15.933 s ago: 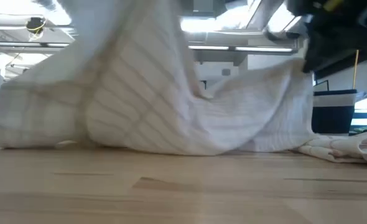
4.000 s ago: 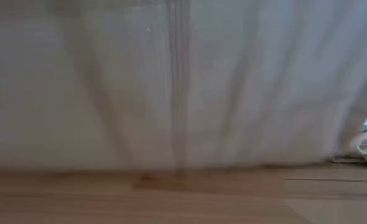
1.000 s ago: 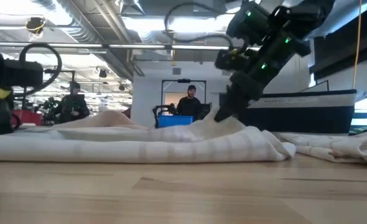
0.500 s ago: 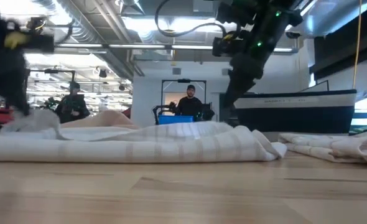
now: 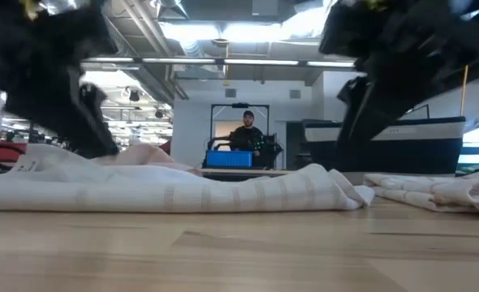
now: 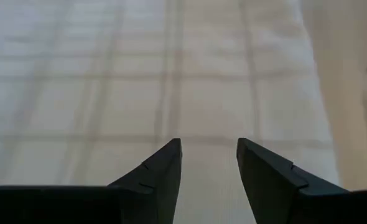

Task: Fold towel
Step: Fold the white with grey-stripe towel

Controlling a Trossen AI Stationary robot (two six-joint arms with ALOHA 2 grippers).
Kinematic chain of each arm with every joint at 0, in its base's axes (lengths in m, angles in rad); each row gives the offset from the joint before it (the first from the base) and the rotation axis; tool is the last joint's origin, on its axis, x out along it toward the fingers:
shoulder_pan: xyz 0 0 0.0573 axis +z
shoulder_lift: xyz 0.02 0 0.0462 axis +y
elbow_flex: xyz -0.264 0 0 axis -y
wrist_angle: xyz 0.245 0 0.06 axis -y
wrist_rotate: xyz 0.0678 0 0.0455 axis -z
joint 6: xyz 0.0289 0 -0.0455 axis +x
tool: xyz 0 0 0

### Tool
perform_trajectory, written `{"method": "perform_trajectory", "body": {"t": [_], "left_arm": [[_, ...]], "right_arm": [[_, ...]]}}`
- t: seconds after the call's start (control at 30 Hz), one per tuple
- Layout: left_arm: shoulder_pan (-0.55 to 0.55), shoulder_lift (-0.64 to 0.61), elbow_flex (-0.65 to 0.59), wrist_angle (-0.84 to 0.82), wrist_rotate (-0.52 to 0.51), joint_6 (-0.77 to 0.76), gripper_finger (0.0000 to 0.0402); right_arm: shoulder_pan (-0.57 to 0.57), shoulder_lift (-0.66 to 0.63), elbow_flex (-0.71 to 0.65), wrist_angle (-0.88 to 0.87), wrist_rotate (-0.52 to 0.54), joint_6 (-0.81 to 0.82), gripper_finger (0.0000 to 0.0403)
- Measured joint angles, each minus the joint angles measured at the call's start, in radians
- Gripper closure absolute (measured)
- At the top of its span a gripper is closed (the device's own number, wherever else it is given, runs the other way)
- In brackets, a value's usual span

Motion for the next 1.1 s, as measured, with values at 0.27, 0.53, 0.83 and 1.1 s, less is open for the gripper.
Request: {"method": "perform_trajectory", "body": {"t": [0.27,0.53,0.83,1.1], "left_arm": [[-0.005,0.159,0.003,0.024,0.034,-0.037,0.0259],[-0.029,0.184,0.003,0.027,0.011,-0.061,0.0259],[-0.041,0.187,0.001,0.032,-0.012,-0.065,0.0259],[-0.059,0.187,0.000,0.029,-0.016,-0.072,0.0259]], "right_arm": [[0.107,0.064,-0.025,0.126,0.146,0.115,0.0222],[0.103,0.133,-0.025,0.106,0.109,0.194,0.0270],[0.102,0.134,-0.025,0.141,0.134,0.238,0.0309],[0.117,0.126,-0.025,0.132,0.133,0.232,0.0395]]}}
